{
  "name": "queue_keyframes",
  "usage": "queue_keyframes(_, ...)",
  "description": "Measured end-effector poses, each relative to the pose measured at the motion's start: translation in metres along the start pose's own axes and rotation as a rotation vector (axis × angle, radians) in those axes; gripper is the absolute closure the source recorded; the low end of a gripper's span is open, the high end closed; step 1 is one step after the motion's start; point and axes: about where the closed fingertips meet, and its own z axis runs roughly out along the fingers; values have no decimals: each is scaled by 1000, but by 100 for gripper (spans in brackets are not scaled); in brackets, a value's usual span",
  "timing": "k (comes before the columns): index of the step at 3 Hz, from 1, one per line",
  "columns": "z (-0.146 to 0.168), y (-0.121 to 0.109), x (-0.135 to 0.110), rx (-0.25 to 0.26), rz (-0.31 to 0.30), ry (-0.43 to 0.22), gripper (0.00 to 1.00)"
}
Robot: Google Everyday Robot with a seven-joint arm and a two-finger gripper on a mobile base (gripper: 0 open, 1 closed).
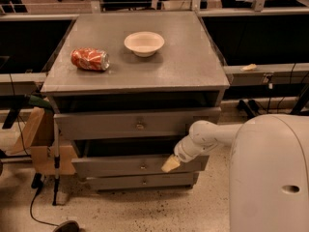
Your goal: Open middle drawer
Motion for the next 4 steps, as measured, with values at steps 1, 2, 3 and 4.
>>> queue_keyframes(1, 0, 0, 0, 0, 0, 0, 0)
queue_keyframes(2, 0, 0, 0, -1, 0, 1, 0)
queue_keyframes(3, 1, 12, 14, -30, -38, 52, 0)
queue_keyframes(4, -6, 26, 37, -64, -59, 121, 0)
